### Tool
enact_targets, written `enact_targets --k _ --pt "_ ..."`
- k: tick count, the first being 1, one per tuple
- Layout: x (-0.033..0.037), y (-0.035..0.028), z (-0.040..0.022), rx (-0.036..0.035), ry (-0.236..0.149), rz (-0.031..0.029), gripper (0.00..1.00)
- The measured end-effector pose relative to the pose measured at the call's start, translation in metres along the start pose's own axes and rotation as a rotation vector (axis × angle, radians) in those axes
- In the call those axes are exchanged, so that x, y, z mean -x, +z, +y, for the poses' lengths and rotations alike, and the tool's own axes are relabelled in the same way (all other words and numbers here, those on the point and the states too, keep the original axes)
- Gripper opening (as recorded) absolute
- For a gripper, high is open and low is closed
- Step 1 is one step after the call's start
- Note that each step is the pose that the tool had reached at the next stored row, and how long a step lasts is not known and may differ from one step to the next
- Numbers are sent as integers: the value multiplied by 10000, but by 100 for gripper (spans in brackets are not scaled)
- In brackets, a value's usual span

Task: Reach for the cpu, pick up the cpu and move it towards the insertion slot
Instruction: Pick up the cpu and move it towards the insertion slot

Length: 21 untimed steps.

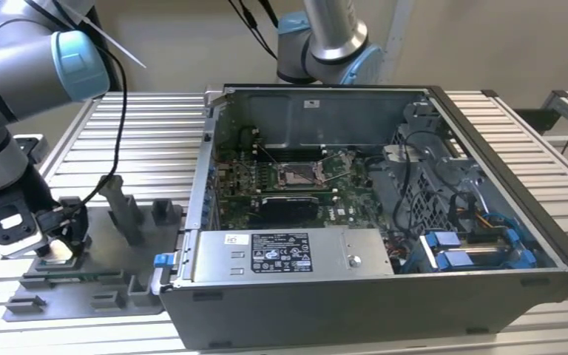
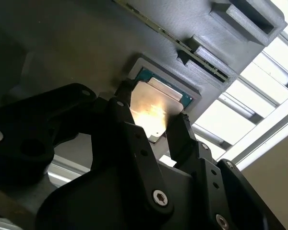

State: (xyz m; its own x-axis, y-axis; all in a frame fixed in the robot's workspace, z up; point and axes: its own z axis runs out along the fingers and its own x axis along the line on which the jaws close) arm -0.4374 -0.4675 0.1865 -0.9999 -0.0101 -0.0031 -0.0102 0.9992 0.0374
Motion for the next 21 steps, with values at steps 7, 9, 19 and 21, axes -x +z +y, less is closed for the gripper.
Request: enact_targets --k 7,9,19,21 --pt "1 -265 10 1 0 -1 0" --pt "1 -333 12 0 0 -1 0" --pt "2 -635 24 0 0 0 0" --pt "2 -671 25 1 0 -1 0"
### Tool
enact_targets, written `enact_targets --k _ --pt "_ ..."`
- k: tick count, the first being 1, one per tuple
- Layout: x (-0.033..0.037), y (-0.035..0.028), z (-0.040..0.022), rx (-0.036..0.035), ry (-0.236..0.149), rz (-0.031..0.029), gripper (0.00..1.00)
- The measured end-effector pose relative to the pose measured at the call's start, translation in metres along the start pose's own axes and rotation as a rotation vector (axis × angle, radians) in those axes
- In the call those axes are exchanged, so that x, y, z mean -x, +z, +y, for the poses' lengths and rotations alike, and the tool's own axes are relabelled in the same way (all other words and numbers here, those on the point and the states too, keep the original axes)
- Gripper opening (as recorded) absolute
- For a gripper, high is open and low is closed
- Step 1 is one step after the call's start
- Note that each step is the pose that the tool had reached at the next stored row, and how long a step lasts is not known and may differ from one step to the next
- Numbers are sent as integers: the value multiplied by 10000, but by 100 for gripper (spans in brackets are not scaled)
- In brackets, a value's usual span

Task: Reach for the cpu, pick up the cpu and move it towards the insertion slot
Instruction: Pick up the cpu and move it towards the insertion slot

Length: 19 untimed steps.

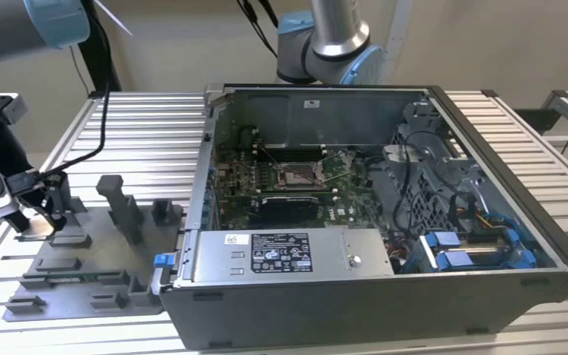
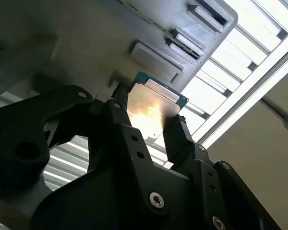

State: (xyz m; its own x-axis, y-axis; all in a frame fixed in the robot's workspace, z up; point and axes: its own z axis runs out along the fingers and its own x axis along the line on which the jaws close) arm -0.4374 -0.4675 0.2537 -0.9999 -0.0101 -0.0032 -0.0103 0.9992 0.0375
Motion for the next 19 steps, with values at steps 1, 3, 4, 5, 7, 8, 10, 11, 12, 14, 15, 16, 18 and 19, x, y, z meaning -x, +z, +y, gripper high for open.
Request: enact_targets --k 1,3,4,5,7,8,10,11,12,14,15,16,18,19 --pt "0 -20 1 0 0 0 0" --pt "0 -60 2 0 0 0 0" --pt "0 -78 3 0 0 1 0" --pt "0 -96 3 0 0 1 0" --pt "1 -122 4 0 0 0 0" --pt "0 -136 5 0 0 1 0" --pt "1 -165 6 0 0 0 0" --pt "1 -182 7 0 0 0 0" --pt "1 -199 7 0 0 0 0" --pt "1 -227 8 0 0 0 0" --pt "1 -240 9 0 0 1 0" --pt "1 -253 9 0 0 1 0" --pt "1 -282 11 0 0 0 0" --pt "1 -300 11 0 0 1 0"
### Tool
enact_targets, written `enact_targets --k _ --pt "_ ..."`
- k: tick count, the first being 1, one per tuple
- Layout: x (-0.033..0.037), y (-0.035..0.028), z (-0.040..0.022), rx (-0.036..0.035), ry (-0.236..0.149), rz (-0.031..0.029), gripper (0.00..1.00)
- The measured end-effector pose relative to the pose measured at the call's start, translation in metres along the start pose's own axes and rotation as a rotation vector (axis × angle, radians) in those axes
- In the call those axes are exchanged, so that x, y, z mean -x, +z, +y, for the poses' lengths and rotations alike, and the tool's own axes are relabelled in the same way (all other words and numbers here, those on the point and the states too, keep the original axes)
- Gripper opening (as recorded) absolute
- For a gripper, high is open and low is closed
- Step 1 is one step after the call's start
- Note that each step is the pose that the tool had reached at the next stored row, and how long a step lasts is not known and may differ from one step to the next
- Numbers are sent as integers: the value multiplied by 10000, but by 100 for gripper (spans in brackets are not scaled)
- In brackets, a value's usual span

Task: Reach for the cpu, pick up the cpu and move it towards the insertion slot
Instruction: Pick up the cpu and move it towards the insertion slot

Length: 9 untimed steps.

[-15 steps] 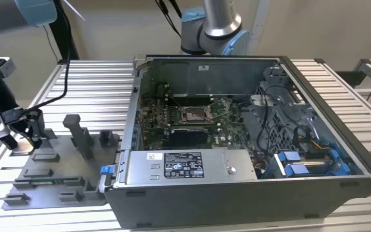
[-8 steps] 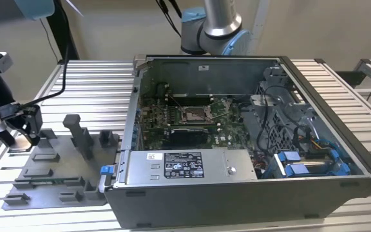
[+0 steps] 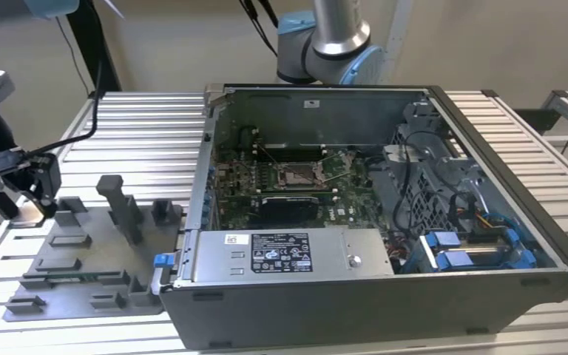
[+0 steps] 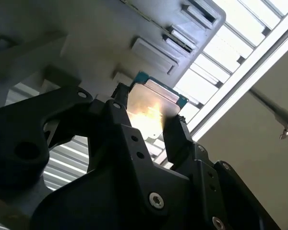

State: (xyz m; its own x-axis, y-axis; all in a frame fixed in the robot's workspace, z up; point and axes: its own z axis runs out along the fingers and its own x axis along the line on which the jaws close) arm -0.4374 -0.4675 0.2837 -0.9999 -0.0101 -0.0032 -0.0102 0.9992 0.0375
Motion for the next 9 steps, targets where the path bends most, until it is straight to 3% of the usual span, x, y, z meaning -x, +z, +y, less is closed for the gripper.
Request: enact_targets --k 9 --pt "1 -142 5 0 0 0 0"
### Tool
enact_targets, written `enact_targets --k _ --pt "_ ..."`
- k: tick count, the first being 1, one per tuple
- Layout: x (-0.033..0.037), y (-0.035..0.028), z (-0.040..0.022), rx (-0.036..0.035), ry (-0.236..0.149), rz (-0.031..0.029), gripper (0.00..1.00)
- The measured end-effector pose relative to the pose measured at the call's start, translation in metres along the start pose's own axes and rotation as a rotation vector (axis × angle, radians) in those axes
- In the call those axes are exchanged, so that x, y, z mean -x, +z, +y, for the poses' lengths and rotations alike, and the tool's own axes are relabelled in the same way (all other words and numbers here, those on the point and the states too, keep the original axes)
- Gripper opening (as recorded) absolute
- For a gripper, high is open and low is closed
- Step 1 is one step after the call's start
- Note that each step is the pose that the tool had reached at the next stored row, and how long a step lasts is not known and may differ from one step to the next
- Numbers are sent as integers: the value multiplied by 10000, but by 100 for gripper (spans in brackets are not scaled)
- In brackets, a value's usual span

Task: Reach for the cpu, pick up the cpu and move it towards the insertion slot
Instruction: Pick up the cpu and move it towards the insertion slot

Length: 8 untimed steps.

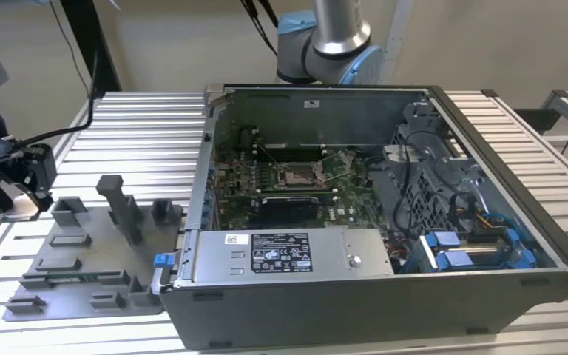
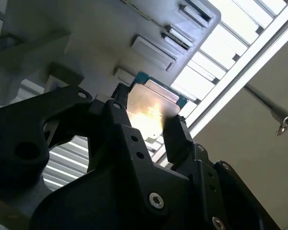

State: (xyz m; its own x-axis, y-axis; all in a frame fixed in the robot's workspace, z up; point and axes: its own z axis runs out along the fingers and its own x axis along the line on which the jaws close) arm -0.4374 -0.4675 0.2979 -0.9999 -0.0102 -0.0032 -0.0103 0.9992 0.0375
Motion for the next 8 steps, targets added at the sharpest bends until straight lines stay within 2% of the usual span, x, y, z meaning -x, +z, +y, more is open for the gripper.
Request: enact_targets --k 8 --pt "0 -119 4 -1 0 1 0"
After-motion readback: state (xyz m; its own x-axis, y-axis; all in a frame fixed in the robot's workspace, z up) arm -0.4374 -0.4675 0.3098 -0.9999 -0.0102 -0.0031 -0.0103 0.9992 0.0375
